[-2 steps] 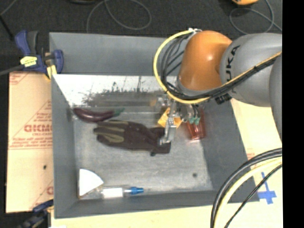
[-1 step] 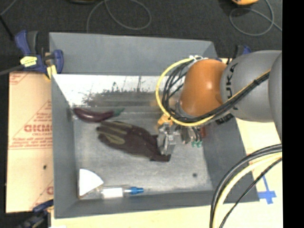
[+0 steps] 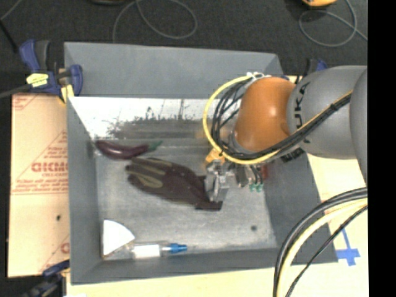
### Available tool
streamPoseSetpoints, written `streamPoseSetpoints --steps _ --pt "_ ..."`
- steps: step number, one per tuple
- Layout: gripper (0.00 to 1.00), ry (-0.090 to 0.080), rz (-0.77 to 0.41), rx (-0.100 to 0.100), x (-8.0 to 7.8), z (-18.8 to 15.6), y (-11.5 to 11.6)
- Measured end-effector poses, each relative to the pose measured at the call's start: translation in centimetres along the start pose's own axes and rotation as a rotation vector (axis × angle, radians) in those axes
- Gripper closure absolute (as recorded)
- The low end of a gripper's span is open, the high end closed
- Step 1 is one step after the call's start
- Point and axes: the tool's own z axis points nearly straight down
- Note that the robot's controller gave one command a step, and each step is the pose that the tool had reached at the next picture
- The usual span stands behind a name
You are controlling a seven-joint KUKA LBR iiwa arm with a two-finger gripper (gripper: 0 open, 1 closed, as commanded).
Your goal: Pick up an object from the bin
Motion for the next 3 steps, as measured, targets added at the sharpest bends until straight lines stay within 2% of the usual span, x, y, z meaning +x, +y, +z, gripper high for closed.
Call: streamPoseSetpoints --steps 2,3 --pt "1.0 -0.002 0.033 -0.001 0.35 -0.91 -0.14" --pt "1.0 -0.006 0.031 0.0 0.22 -0.95 -1.0"
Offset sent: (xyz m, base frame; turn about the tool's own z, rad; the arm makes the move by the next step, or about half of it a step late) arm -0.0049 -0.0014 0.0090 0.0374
